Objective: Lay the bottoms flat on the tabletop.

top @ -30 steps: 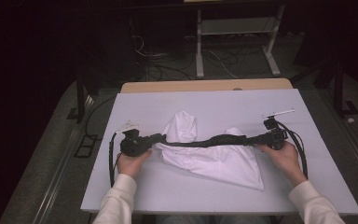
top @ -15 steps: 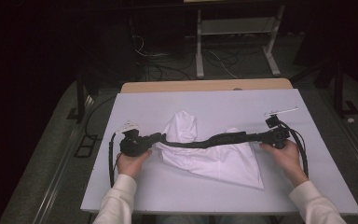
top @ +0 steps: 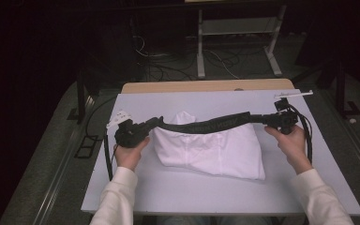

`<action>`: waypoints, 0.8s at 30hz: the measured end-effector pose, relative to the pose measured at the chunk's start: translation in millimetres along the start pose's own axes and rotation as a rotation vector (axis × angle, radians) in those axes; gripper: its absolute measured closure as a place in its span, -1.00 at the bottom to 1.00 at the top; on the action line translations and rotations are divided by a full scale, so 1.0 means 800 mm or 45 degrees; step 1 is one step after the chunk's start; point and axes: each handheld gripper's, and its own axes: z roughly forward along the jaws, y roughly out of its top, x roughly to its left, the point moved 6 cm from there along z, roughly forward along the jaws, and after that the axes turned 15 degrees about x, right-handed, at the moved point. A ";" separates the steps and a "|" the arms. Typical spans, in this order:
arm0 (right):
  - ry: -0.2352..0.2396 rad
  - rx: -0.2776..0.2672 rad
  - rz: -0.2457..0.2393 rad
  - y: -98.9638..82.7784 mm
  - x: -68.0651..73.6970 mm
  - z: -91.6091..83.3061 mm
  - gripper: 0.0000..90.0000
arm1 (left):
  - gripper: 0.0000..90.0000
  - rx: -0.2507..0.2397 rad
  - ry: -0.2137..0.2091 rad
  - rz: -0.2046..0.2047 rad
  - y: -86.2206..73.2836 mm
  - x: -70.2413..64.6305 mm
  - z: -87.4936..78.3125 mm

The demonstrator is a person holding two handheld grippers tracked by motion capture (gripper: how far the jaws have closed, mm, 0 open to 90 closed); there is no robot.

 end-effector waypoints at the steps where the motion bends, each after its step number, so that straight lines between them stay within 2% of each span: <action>1: -0.005 -0.006 -0.002 0.008 0.000 -0.002 0.89 | 0.90 -0.008 0.004 0.007 0.006 0.001 -0.002; 7: -0.036 -0.028 -0.008 0.053 0.000 -0.016 0.89 | 0.90 -0.065 0.038 0.052 0.050 0.005 -0.006; 12: -0.066 -0.057 -0.008 0.085 -0.004 -0.027 0.89 | 0.90 -0.074 0.085 0.113 0.091 0.010 0.000; 14: -0.072 -0.072 -0.004 0.098 -0.009 -0.030 0.89 | 0.90 -0.099 0.101 0.124 0.107 0.016 0.005; 18: -0.092 -0.099 0.002 0.122 -0.022 -0.030 0.89 | 0.90 -0.120 0.139 0.116 0.132 0.032 0.025; 24: -0.142 -0.122 0.031 0.150 -0.048 -0.020 0.89 | 0.91 -0.094 0.188 0.102 0.154 0.054 0.066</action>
